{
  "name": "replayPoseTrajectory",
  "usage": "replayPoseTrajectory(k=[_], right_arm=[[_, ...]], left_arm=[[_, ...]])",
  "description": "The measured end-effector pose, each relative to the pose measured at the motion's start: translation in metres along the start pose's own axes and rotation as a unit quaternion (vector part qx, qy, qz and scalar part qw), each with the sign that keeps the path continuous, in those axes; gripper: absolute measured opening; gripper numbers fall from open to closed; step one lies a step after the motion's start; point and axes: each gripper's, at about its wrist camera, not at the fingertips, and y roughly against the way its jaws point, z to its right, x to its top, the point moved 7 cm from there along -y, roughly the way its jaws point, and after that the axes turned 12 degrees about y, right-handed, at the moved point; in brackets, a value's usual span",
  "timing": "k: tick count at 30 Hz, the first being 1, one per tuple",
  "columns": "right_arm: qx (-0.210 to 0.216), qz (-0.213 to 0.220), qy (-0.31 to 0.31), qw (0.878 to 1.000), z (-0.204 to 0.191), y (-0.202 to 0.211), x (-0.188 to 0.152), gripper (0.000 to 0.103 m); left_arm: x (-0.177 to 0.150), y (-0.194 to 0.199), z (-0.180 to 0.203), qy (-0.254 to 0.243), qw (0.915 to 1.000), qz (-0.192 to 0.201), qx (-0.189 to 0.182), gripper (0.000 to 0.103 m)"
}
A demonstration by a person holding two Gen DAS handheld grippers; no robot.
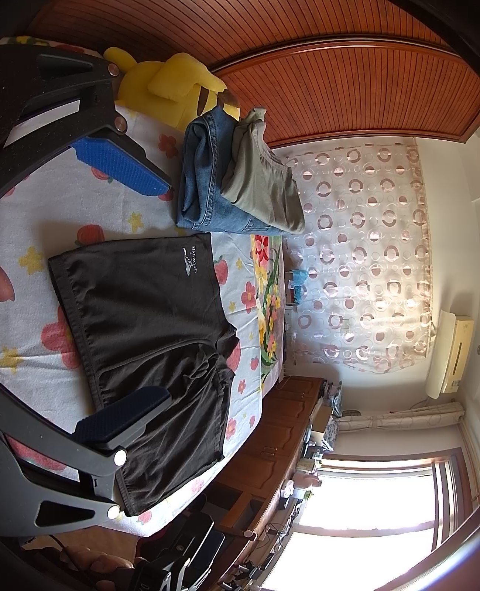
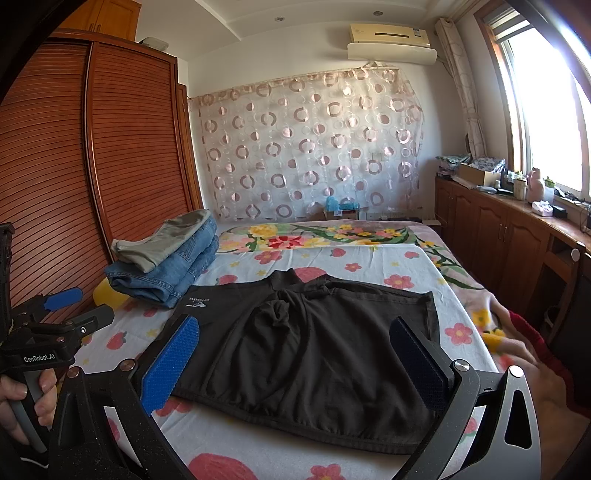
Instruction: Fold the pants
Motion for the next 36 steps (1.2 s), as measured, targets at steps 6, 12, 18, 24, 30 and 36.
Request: replayPoseTrajectory(k=[6,12,18,24,30,36], right_arm=[[0.001,0.000,0.000,1.000,0.000,0.000,0.000,0.103],[0.008,-0.011,-0.004,1.000,0.001,-0.006,-0.005,0.103],[0.013,-0.024,-0.005,1.000,0.005,-0.009,-0.009,0.103],[0.014,-0.044,0.003,0.999,0.009,-0.016,-0.015,0.103],[0.009,-0.073,0.011,0.997,0.020,-0.027,-0.023,0.103],[0.006,-0.104,0.012,0.994,0.031,-0.035,-0.037,0.103]], left_arm=[[0.000,-0.001,0.000,0.000,1.0000,-0.001,0.000,0.103],[-0.013,-0.015,-0.001,0.000,0.9997,-0.025,0.004,0.103],[-0.027,-0.029,-0.009,0.002,0.9991,-0.042,0.010,0.103],[-0.036,-0.039,-0.020,0.009,0.9982,-0.058,0.013,0.103],[-0.045,-0.047,-0.025,0.012,0.9970,-0.074,0.017,0.103],[-0.050,-0.053,-0.032,0.013,0.9960,-0.086,0.022,0.103]])
